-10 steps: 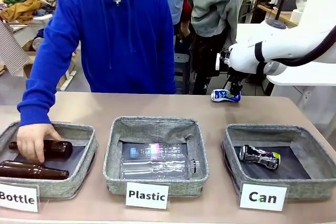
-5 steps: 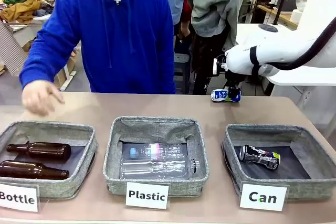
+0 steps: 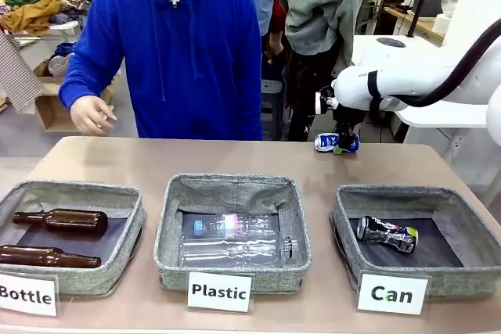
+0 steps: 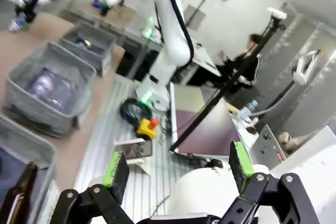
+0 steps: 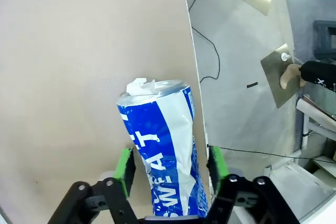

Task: Sort the can waste into the basket.
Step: Pick up the can waste from the table and place it in the right Fabric basket.

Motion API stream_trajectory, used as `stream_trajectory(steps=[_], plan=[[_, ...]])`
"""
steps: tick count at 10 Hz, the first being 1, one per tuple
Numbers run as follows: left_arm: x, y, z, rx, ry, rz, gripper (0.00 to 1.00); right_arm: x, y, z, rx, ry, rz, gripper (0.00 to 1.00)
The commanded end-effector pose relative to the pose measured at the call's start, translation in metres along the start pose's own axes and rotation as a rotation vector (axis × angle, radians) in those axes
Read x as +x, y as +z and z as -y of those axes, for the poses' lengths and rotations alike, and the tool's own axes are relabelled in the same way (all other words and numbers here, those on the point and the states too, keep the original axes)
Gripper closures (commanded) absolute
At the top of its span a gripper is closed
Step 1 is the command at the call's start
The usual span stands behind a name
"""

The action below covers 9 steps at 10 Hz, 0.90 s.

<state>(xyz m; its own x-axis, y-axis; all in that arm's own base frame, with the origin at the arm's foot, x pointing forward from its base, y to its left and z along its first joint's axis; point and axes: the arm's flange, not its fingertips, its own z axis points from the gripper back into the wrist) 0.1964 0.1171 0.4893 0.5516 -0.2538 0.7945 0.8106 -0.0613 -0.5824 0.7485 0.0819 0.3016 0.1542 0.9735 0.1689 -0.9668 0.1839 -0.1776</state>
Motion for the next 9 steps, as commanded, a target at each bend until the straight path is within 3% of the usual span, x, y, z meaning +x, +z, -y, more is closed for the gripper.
stream_trajectory(steps=[1, 2, 4, 5, 6, 8, 9], plan=[[0.009, -0.053, -0.028, -0.049, 0.035, -0.153, 0.0, 0.005, 0.001, 0.009, 0.002, -0.029, -0.042, 0.64], [0.008, -0.071, -0.039, -0.04, 0.079, -0.213, 0.0, 0.004, 0.003, 0.007, 0.004, -0.03, -0.042, 1.0], [0.001, -0.087, -0.066, -0.029, 0.164, -0.26, 0.0, -0.002, 0.01, 0.004, 0.003, -0.037, -0.05, 1.0], [-0.005, -0.088, -0.078, 0.025, 0.218, -0.229, 0.0, -0.005, 0.017, -0.001, 0.005, -0.025, -0.049, 1.0], [0.014, -0.075, -0.063, -0.051, 0.131, -0.254, 0.0, -0.006, 0.028, -0.008, 0.019, -0.019, -0.06, 1.0], [0.014, -0.075, -0.063, -0.051, 0.131, -0.254, 0.0, -0.007, 0.071, -0.041, 0.075, 0.0, -0.093, 1.0], [0.014, -0.075, -0.063, -0.051, 0.131, -0.254, 0.0, -0.009, 0.107, -0.072, 0.161, 0.028, -0.062, 1.0]])
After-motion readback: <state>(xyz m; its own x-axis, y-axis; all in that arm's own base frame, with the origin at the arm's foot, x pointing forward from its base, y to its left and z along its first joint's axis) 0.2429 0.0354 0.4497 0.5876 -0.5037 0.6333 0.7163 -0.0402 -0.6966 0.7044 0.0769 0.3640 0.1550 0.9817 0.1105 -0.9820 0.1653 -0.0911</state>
